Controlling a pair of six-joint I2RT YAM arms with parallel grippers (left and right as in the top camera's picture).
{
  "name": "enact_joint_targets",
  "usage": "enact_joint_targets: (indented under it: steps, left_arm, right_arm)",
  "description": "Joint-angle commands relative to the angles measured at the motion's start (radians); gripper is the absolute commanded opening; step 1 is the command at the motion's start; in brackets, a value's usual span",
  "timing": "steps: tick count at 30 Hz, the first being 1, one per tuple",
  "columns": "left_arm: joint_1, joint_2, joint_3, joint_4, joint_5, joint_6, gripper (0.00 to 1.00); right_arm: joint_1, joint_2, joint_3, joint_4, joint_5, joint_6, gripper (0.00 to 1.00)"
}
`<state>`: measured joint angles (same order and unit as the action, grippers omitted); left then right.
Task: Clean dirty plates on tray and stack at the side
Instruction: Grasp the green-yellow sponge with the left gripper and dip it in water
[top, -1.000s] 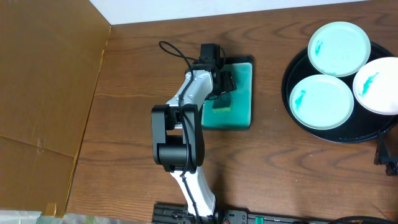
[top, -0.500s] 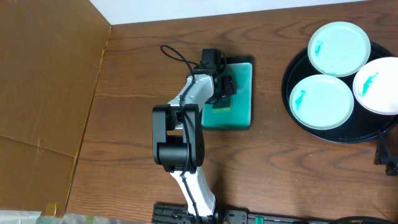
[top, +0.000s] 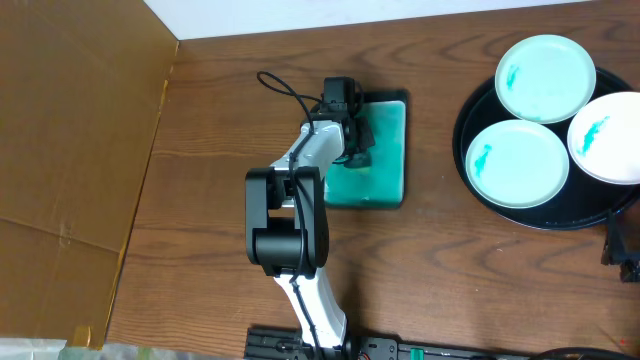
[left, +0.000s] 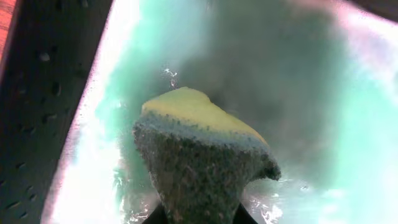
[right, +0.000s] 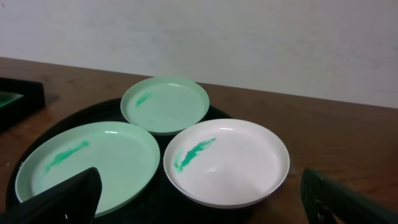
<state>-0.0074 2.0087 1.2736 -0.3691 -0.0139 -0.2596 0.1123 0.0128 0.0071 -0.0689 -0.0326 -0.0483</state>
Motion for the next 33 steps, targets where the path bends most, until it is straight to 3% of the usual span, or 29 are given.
enact_joint_targets:
  steps: [1,2,4,6,11,21,23,27,28,32,33]
  left_arm:
    - [0.002,0.004,-0.006,-0.018,-0.005,-0.004,0.55]
    - [0.002,-0.002,-0.003,-0.034,-0.004,-0.004,0.69]
    - [0.002,-0.023,0.001,-0.066,0.006,-0.004,0.82]
    - [0.002,-0.048,0.001,-0.092,0.025,-0.004,0.88]
    - [0.002,-0.077,0.001,-0.165,0.082,-0.005,0.89]
    - [-0.005,-0.061,-0.012,-0.225,0.098,-0.005,0.67]
    - [-0.005,-0.061,-0.013,-0.224,0.097,-0.004,0.59]
    - [-0.005,-0.061,-0.013,-0.221,0.097,-0.004,0.11]
    - [-0.005,-0.061,-0.013,-0.221,0.096,-0.004,0.07]
    - [-0.005,-0.061,-0.013,-0.208,0.081,-0.004,0.08]
    - [-0.005,-0.061,-0.013,-0.201,0.080,-0.004,0.30]
  right_arm:
    - [-0.008,-0.004,-0.002,-0.003,-0.010,-0.009,0.99]
    - [-0.008,-0.004,-0.002,-0.003,-0.010,-0.009,0.99]
    - [-0.008,-0.004,-0.002,-0.003,-0.010,-0.009,0.99]
    - [-0.008,-0.004,-0.002,-0.003,-0.010,-0.009,0.99]
    - [-0.008,-0.004,-0.002,-0.003,-0.010,-0.009,0.99]
    - [-0.008,-0.004,-0.002,-0.003,-0.010,-0.009,0.99]
    - [-0.008,-0.004,-0.002,-0.003,-0.010,-0.009,0.99]
    - [-0.008,-0.004,-0.002,-0.003,-0.010,-0.009,0.99]
    - [-0.008,-0.004,-0.002,-0.003,-0.010,-0.009,0.99]
    - [-0.008,-0.004,-0.002,-0.003,-0.010,-0.009,0.99]
    - [-0.008,-0.004,-0.002,-0.003,-0.010,-0.009,0.99]
